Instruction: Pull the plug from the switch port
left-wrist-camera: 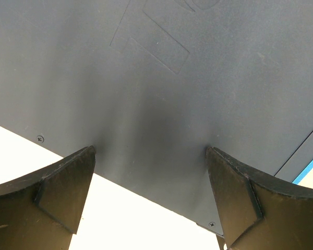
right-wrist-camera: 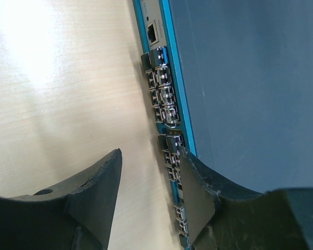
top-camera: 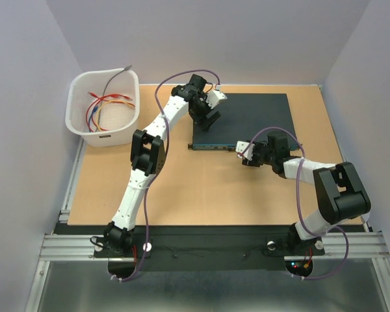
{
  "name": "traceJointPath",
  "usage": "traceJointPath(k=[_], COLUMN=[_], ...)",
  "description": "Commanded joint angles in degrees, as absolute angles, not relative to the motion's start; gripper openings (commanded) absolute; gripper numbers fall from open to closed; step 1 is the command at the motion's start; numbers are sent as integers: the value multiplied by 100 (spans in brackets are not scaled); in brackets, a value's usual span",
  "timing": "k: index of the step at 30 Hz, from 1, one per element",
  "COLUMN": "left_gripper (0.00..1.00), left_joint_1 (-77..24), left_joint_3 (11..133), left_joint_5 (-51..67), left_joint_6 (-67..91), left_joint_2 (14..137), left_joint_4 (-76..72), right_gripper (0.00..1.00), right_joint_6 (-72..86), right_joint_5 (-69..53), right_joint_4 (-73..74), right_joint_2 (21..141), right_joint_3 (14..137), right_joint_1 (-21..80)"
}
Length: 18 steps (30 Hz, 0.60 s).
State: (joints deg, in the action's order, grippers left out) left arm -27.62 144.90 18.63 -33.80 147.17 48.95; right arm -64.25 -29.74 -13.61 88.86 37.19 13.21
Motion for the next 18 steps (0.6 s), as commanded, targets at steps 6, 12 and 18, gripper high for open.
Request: traceJointPath(k=[6, 12, 18], left_gripper=[98, 98, 99], left_joint_1=[-2716, -2716, -2716], left_joint_3=[14713, 14704, 14713], left_joint_5=[1802, 1793, 1793], left_joint_6=[-3454, -3463, -3463], left_joint_2=[14924, 14933, 14933], left_joint_4=[4975, 4983, 4983], right_gripper=[54, 54, 53], right_joint_6=[-6328, -6293, -6275], right_joint_5=[-2821, -2716, -2724], right_joint_4=[-1476, -1485, -1485], right_joint_2=[9167, 9158, 8965], right_joint_3=[4060, 4096, 3973], right_joint_1=[1371, 1371, 1371])
